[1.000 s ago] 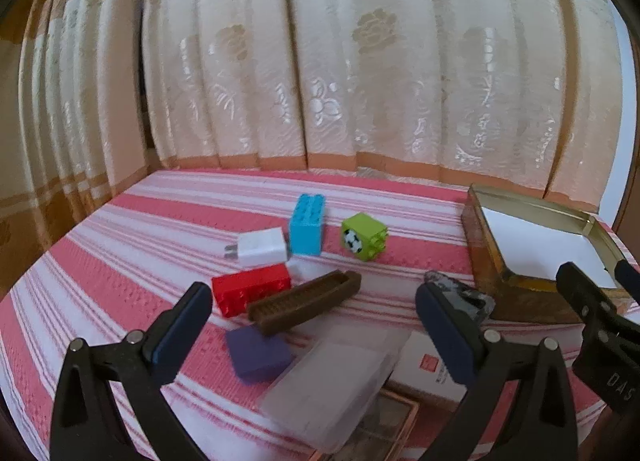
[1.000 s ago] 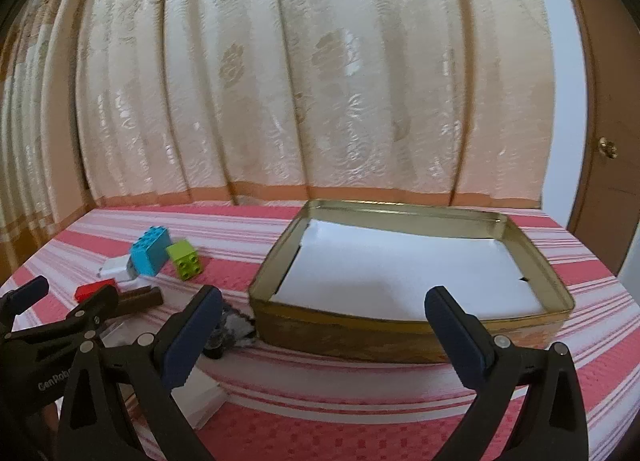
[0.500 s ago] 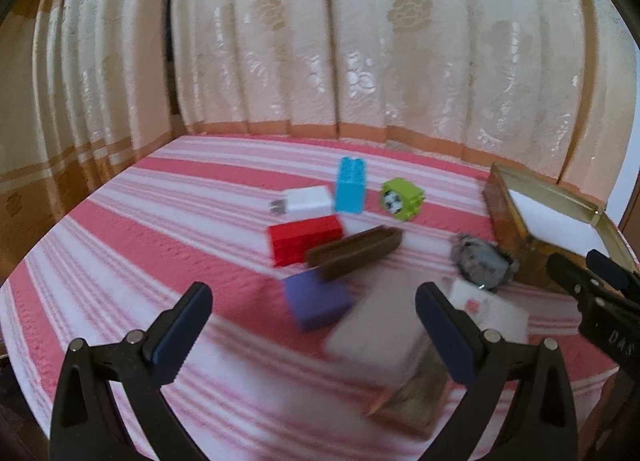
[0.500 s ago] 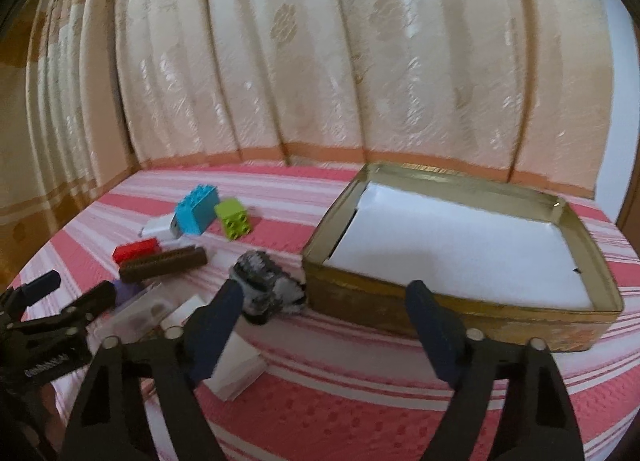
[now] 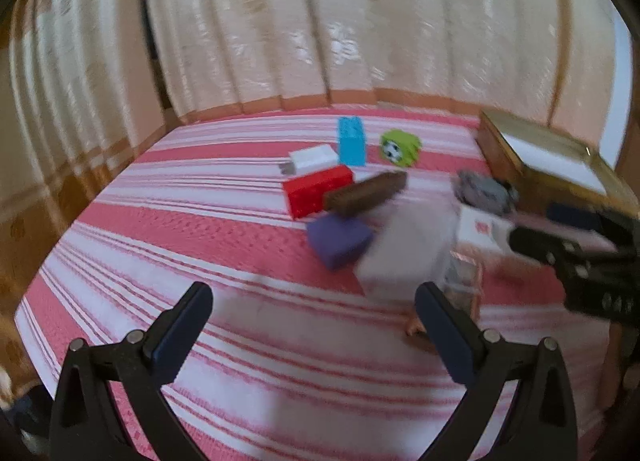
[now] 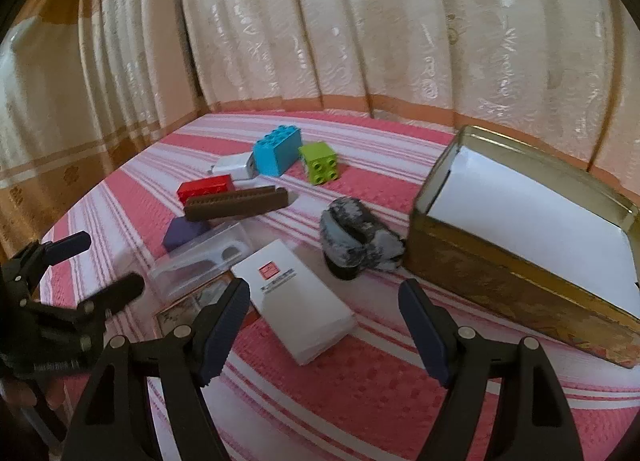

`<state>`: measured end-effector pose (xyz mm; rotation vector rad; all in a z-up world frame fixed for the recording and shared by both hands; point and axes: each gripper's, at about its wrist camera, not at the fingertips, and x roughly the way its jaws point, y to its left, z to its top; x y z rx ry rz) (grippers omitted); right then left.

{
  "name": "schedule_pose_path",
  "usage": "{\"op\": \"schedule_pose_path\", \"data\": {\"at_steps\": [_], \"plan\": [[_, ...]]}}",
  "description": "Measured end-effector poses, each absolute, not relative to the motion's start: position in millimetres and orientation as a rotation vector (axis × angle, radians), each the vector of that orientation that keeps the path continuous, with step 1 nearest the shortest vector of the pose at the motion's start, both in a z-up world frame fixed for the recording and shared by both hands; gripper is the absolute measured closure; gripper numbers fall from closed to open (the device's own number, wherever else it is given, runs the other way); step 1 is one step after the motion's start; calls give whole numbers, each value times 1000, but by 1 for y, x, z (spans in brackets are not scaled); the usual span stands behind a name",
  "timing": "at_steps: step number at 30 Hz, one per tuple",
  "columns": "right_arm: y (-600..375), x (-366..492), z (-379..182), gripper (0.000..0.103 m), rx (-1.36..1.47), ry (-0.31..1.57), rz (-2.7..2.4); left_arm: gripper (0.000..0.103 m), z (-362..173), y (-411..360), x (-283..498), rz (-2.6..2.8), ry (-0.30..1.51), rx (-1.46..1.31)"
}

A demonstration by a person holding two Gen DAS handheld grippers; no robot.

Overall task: Organize rigid objects
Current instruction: 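Grasp the white Oriental Club box with the right tool while the left tool reaches the copper-framed card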

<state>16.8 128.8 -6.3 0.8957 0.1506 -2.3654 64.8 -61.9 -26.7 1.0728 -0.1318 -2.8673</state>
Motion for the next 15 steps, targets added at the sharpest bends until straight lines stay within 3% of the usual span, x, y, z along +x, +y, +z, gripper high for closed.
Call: {"op": "schedule_pose_path", "data": {"at_steps": [13,15], "plan": [[100,4,-20,25,978,310,-2256,1,-45,-24,63,-2967,-120,1326],[103,-2,-21,34,992,275,-2217,1,-50,-20,59,-2956,-129,1354]]}}
